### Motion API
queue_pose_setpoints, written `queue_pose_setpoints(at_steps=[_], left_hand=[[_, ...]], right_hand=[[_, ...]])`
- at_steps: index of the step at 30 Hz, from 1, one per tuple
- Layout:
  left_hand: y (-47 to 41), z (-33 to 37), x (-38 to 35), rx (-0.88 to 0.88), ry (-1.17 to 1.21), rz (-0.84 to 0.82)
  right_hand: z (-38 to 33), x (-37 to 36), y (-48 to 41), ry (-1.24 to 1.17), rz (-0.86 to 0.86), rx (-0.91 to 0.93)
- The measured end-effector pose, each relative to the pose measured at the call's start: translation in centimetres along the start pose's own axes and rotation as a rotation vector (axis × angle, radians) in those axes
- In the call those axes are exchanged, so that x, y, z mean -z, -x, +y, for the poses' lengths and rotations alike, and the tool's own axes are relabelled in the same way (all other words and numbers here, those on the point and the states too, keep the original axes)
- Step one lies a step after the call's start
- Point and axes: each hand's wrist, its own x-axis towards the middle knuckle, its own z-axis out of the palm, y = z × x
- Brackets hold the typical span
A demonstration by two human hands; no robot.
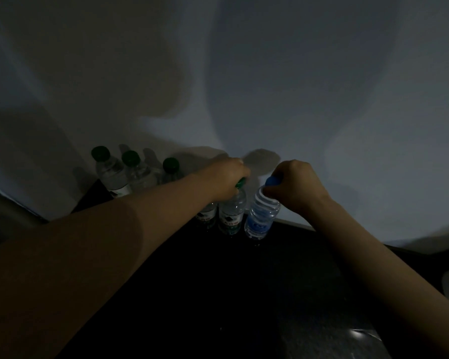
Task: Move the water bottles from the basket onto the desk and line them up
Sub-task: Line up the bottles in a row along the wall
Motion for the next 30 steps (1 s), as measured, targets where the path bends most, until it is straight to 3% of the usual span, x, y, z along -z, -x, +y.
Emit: queue_pose_setpoints(at_steps=[30], left_hand=[[0.2, 0.2, -0.4, 0.034, -0.003, 0.037]], right_hand=[[1.0, 0.3, 3.1, 0.026, -0.053, -0.073]])
